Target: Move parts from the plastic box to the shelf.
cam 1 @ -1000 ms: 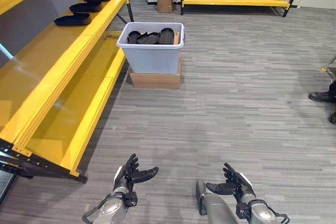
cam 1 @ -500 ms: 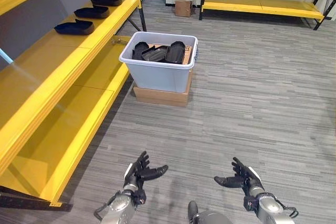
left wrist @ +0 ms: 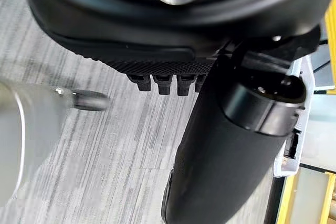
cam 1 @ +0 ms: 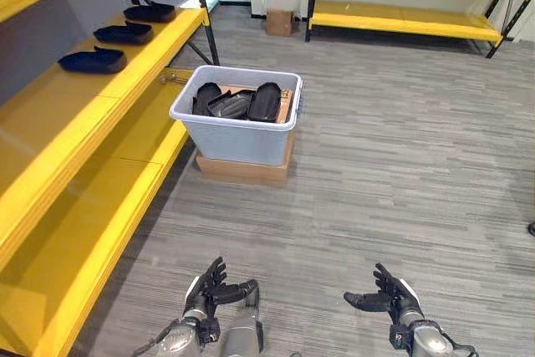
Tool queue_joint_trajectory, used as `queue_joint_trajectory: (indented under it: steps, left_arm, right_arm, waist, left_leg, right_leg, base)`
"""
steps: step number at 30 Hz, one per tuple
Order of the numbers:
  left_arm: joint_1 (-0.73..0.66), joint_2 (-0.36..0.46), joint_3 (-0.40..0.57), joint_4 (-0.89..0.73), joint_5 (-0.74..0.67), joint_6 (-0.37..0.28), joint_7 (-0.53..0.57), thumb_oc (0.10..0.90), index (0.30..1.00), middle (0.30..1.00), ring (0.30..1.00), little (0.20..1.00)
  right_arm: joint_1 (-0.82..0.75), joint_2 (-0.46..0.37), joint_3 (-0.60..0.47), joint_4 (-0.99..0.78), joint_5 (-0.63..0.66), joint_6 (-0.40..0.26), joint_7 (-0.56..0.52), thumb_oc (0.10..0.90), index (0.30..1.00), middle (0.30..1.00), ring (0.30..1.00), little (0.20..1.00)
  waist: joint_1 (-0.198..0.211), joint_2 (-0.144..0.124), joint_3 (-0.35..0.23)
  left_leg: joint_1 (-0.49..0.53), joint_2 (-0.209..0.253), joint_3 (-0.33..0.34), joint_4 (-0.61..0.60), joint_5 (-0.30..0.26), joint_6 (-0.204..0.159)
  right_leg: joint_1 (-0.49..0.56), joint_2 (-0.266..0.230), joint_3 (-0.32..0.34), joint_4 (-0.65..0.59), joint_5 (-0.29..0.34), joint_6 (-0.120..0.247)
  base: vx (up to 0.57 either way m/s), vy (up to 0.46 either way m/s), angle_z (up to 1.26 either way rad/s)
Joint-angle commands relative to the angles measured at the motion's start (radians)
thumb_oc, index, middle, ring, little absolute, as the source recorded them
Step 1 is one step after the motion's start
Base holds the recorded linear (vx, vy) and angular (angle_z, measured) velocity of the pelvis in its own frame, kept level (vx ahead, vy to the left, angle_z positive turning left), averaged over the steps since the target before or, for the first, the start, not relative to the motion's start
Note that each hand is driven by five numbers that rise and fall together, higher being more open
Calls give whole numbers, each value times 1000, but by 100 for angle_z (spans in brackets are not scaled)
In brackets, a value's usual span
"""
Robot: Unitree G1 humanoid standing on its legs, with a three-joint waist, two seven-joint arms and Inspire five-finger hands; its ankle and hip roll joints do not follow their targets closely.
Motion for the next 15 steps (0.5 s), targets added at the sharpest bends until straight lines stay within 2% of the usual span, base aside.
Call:
queue_joint_trajectory:
  steps: [1, 2, 3, 4, 5, 6, 8, 9, 10, 11, 13, 14, 15]
  left_arm:
    - [-34, 14, 36, -102, 11, -79, -2, 900, 1000, 1000, 1000, 1000]
    - [-43, 18, 28, -104, 13, -79, 1, 900, 1000, 1000, 1000, 1000]
    - [-43, 18, 28, -104, 13, -79, 1, 900, 1000, 1000, 1000, 1000]
    - [-43, 24, 28, -113, 15, -80, 3, 900, 1000, 1000, 1000, 1000]
    - [-43, 24, 28, -113, 15, -80, 3, 900, 1000, 1000, 1000, 1000]
    - [-49, 35, 25, -114, 19, -80, 7, 900, 1000, 1000, 1000, 1000]
    - [-59, 46, 16, -115, 20, -79, 12, 900, 1000, 1000, 1000, 1000]
    - [-63, 49, 12, -115, 19, -78, 14, 900, 1000, 1000, 1000, 1000]
    - [-70, 63, 10, -129, 25, -77, 22, 900, 1000, 1000, 1000, 1000]
    - [-72, 69, 9, -132, 28, -76, 23, 900, 1000, 1000, 1000, 1000]
    - [-69, 69, 9, -130, 38, -73, 17, 900, 1000, 1000, 1000, 1000]
    - [-72, 70, 7, -126, 39, -72, 16, 900, 1000, 1000, 1000, 1000]
    - [-73, 68, 14, -123, 37, -74, 15, 900, 1000, 1000, 1000, 1000]
  right_arm:
    - [-4, -5, -9, -101, -33, -66, 25, 900, 1000, 1000, 1000, 1000]
    - [-9, -4, -6, -104, -37, -64, 22, 900, 1000, 1000, 1000, 1000]
    - [-9, -4, -6, -104, -37, -64, 22, 900, 1000, 1000, 1000, 1000]
    - [-16, 7, -5, -113, -33, -64, 22, 900, 1000, 1000, 1000, 1000]
    - [-16, 7, -5, -113, -33, -64, 22, 900, 1000, 1000, 1000, 1000]
    - [-26, 15, 3, -118, -30, -63, 28, 900, 1000, 1000, 1000, 1000]
    - [-33, 21, 10, -123, -28, -65, 29, 900, 1000, 1000, 1000, 1000]
    - [-38, 25, 13, -124, -27, -66, 30, 900, 1000, 1000, 1000, 1000]
    - [-44, 34, 20, -128, -24, -68, 33, 900, 1000, 1000, 1000, 1000]
    - [-44, 34, 22, -129, -25, -67, 35, 900, 1000, 1000, 1000, 1000]
    - [-35, 37, 22, -137, -27, -63, 39, 900, 1000, 1000, 1000, 1000]
    - [-36, 35, 24, -137, -24, -63, 39, 900, 1000, 1000, 1000, 1000]
    - [-30, 35, 24, -144, -15, -62, 41, 900, 1000, 1000, 1000, 1000]
  waist:
    - [38, -9, -75]
    - [44, -9, -91]
    - [45, -10, -91]
    - [56, -30, -107]
    - [58, -28, -109]
    - [67, -48, -112]
    - [72, -57, -108]
    - [70, -52, -105]
    - [44, -15, -68]
    - [28, -3, -48]
    - [7, 29, -32]
    - [-9, 39, -24]
    - [-28, 51, -12]
  left_leg:
    - [94, 45, 11, -74, 181, -32]
    - [104, 39, 26, -74, 199, -32]
    - [105, 38, 28, -74, 199, -32]
    - [113, 6, 47, -54, 183, -11]
    - [110, 10, 47, -54, 184, -12]
    - [82, -22, 63, 35, 117, 20]
    - [88, -58, 62, 78, 64, 48]
    - [99, -65, 58, 83, 46, 59]
    - [179, -79, 43, 80, -2, 99]
    - [211, -85, 36, 75, -14, 109]
    - [272, -85, 16, 58, -30, 123]
    - [301, -88, 1, 47, -33, 123]
    - [356, -96, -18, 22, -42, 120]
  right_leg:
    - [18, -39, 31, 22, 44, 87]
    - [24, -62, 24, 24, 33, 102]
    - [24, -63, 25, 24, 32, 103]
    - [36, -109, 20, 51, 53, 132]
    - [32, -106, 21, 51, 55, 131]
    - [14, -152, 23, 133, 134, 169]
    - [-21, -171, 30, 251, 239, 197]
    - [-57, -161, 37, 327, 298, 201]
    - [-178, -142, 21, 586, 401, 201]
    - [-220, -124, 10, 661, 398, 202]
    - [-322, -92, -18, 759, 336, 194]
    - [-389, -63, -24, 762, 287, 184]
    - [-462, -44, -50, 664, 207, 161]
  base:
    - [521, 275, -74]
    - [376, 221, -89]
    - [506, 311, -57]
    - [266, 160, -23]
    - [483, 311, -14]
    - [323, 232, -16]
    - [347, 256, -11]
    - [425, 397, 18]
    - [443, 423, 23]
    - [463, 437, 14]
    - [297, 223, 38]
    - [421, 198, 57]
    - [336, 131, 57]
